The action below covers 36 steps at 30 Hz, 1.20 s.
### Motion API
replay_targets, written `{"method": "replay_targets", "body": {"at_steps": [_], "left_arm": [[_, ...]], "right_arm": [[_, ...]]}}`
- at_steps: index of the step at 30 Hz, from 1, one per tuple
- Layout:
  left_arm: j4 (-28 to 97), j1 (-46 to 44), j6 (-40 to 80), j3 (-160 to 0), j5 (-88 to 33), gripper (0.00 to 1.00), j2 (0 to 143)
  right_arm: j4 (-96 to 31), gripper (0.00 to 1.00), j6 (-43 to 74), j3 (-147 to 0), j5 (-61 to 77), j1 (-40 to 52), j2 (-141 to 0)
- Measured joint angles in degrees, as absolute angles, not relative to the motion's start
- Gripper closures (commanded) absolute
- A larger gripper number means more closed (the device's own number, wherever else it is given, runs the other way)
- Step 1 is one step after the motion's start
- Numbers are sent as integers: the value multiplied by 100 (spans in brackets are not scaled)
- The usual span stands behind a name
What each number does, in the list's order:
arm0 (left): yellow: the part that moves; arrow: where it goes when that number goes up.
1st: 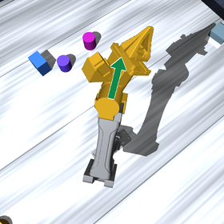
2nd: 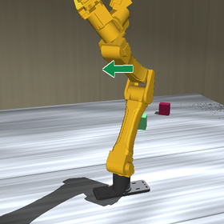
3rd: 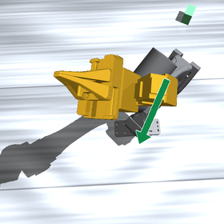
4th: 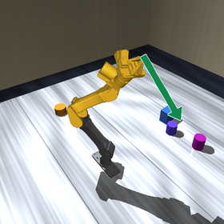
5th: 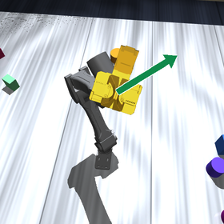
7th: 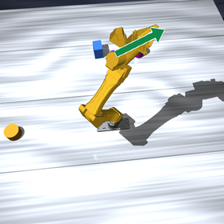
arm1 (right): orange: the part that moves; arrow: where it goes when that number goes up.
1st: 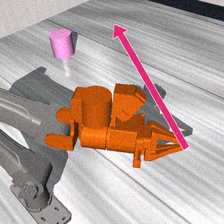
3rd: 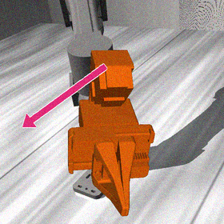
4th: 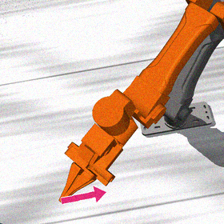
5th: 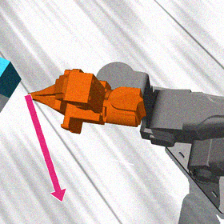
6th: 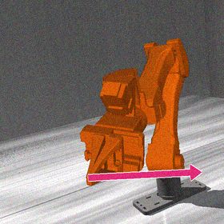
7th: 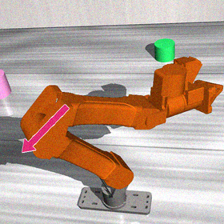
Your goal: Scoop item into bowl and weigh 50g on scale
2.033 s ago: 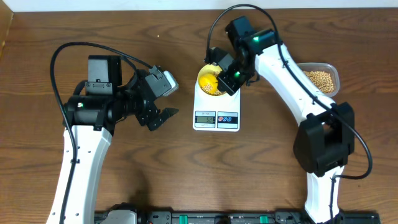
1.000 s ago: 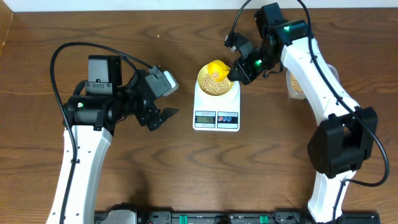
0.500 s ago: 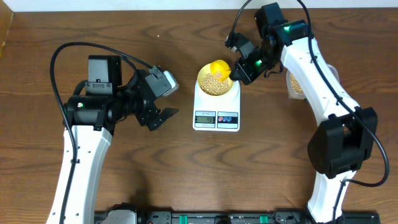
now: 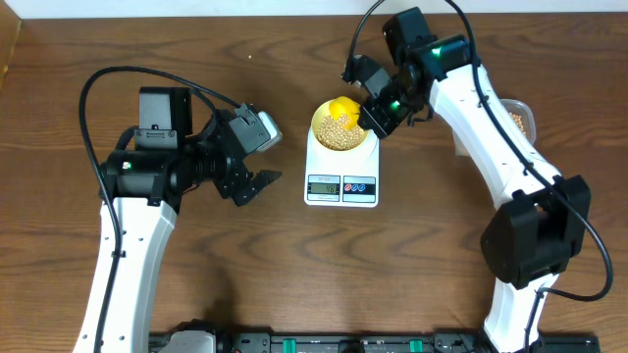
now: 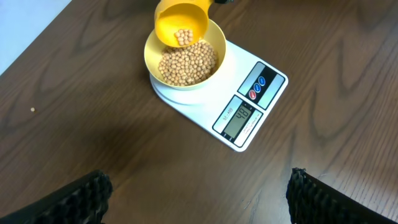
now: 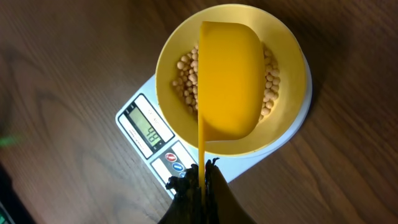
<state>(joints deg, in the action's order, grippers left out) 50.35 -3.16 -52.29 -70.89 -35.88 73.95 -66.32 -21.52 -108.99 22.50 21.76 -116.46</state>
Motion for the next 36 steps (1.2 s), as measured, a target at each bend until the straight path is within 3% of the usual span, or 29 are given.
{"method": "replay_targets", "body": {"at_steps": [36], "left_arm": [[5035, -316, -5229, -7089, -3588, 8, 7395]], "right_arm": [[-6440, 99, -2132, -10899, 1599, 2436, -11644]]}}
